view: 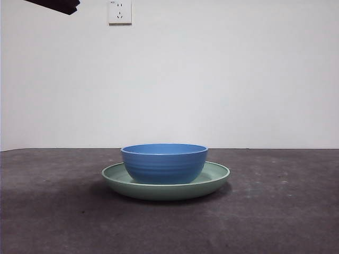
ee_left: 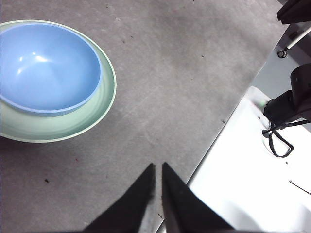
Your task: Pick up the blue bowl, put it on the green plate, put it on desk
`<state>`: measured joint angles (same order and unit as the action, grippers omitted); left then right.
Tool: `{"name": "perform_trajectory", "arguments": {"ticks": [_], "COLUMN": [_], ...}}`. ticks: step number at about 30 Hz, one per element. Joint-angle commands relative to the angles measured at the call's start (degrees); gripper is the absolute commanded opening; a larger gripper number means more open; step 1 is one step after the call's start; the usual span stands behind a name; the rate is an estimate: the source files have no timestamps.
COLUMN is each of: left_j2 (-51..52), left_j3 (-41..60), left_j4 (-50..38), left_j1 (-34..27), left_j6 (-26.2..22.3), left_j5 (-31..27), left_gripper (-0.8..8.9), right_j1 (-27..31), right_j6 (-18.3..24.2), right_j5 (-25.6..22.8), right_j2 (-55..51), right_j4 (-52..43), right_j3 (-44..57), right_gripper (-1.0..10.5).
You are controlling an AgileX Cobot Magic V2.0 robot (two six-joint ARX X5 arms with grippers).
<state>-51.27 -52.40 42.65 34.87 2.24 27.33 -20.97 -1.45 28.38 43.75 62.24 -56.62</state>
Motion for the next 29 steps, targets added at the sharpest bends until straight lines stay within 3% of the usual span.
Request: {"name": "perform_trajectory", "arguments": {"ticks": [1, 23, 29], "left_j2": [-0.39, 1.07, 8.37], "left_j3": [-0.46, -0.46, -0.24], "left_j4": [-0.28, -0.52, -9.97], "left_j1": [0.24, -0.09, -6.93], "left_j6": [-0.72, -1.11, -3.65], "left_j5": [0.17, -0.13, -8.87], "left_gripper": [0.10, 0.10, 0.10], "right_j1": [-0.33, -0.33, -0.33], "right_j6": [0.76, 0.83, 0.81], "right_j5": [0.17, 0.13, 0.15], "right_j2": [0.33, 0.33, 0.33], "right_j4": [-0.98, -2.69, -2.67], "right_j3": [-0.31, -0.31, -0.31], "right_gripper": [0.1, 0.1, 0.1]}}
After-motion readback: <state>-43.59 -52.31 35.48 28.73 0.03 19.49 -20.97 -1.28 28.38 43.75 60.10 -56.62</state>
